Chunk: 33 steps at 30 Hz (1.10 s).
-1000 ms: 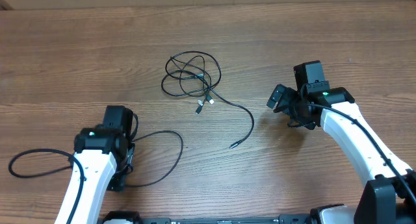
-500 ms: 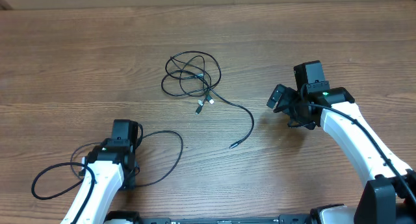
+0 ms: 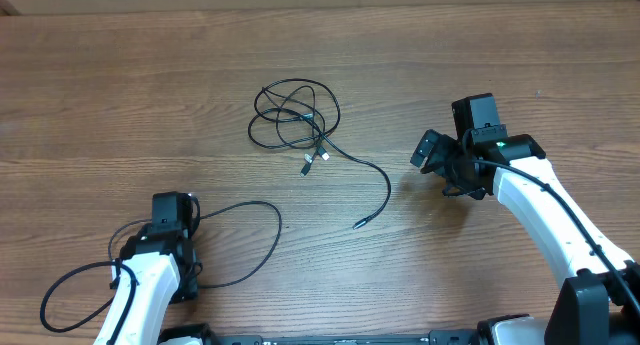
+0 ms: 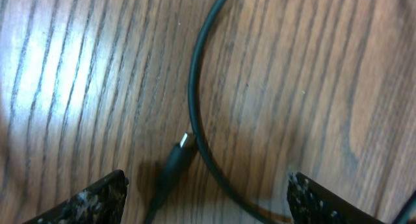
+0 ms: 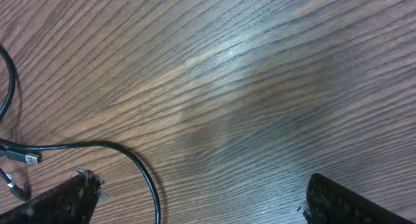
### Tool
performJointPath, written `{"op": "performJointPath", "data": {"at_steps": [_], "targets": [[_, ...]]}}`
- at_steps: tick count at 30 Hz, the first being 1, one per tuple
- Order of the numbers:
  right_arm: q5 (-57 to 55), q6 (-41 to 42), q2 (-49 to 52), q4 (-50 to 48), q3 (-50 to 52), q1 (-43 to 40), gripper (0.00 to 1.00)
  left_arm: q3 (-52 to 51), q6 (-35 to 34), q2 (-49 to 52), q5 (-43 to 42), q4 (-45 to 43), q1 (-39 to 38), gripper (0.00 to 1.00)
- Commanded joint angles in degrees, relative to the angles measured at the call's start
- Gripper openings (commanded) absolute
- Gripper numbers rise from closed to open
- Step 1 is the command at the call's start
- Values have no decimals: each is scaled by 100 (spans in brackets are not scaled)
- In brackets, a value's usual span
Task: Untangle cables
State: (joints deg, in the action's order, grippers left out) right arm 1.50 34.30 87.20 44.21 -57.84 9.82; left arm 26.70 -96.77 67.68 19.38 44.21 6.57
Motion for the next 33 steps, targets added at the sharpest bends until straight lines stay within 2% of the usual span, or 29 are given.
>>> {"op": "performJointPath", "data": {"at_steps": [1,3,7,12,17,22,25,28,33], "targets": [[-37,20,37,-15,-24,-15,100,-184,232,20,-81,-125,96,79],[-37,20,37,-15,-24,-15,100,-262,229,20,-81,-140,96,76],[-37,20,37,-15,-24,-15,100,-415,225,22,-79,-278,96,55],[-37,20,37,-15,-24,-15,100,-452,225,133,-81,-361,96,46],[-37,20,37,-15,-24,-15,100,-452,223,234,7,-422,96,33],[-39,20,37,-17,-24,-15,100,-442,205,232,557,-680,114,17],[-37,20,37,-15,-24,-15,100,-439,208,232,758,-911,153,15],[-37,20,37,-15,-24,-15,100,-402,214,232,885,-973,170,20],[-37,20,37,-15,-24,-15,100,-76,732,227,1235,-835,173,15]]}}
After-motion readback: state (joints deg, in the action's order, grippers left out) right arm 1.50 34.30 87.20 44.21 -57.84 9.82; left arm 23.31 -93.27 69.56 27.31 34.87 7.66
